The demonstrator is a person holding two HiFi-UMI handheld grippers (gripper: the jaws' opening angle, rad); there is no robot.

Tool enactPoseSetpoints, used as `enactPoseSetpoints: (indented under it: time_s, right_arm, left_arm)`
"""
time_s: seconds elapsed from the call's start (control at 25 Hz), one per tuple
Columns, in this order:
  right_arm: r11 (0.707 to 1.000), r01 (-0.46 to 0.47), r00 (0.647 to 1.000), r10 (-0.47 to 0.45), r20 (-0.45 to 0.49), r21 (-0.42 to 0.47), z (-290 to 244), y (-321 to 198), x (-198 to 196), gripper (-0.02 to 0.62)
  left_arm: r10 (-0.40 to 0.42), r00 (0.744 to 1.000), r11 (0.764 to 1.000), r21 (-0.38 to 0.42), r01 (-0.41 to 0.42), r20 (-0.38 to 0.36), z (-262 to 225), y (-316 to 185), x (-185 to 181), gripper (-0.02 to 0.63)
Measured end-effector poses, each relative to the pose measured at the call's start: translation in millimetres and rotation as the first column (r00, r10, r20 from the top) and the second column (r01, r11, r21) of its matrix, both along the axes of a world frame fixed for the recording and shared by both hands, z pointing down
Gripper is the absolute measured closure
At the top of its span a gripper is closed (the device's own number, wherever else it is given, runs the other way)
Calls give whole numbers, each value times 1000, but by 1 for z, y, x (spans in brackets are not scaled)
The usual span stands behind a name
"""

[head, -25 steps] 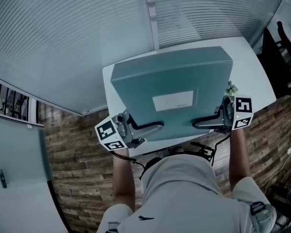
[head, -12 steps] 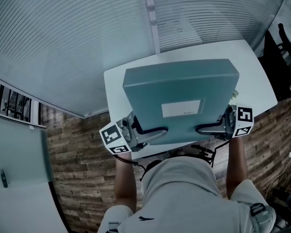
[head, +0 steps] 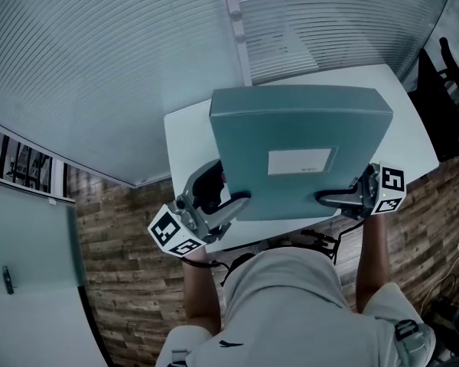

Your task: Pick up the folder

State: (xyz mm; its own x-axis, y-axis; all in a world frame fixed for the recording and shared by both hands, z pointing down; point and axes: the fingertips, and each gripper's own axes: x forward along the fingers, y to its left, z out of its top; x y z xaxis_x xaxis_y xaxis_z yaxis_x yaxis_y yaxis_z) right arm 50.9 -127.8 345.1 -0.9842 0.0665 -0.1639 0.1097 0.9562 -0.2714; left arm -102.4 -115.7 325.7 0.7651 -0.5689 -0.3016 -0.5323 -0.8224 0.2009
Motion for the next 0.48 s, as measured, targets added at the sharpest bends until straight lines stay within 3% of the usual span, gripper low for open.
enactPoseSetpoints:
  time_s: [0.12, 0.24, 0.36, 0.48]
  right_arm:
    - [991, -131, 990, 131, 41, -12, -6, -22, 26, 288]
    - [958, -286, 953, 286, 97, -18, -16, -42, 52, 288]
    - [909, -416, 901, 415, 126, -18, -21, -52, 67, 288]
    - [836, -549, 833, 544, 99, 28, -19, -57, 71, 288]
  left_arm:
    - [-203, 976, 979, -35, 201, -74, -7, -6, -48, 296]
    - [-374, 927, 926, -49, 375, 25, 2, -7, -76, 338]
    - [-546, 831, 834, -29, 552, 109, 9, -5, -94, 382]
    - [-692, 711, 715, -18, 699, 124, 14, 0, -114, 428]
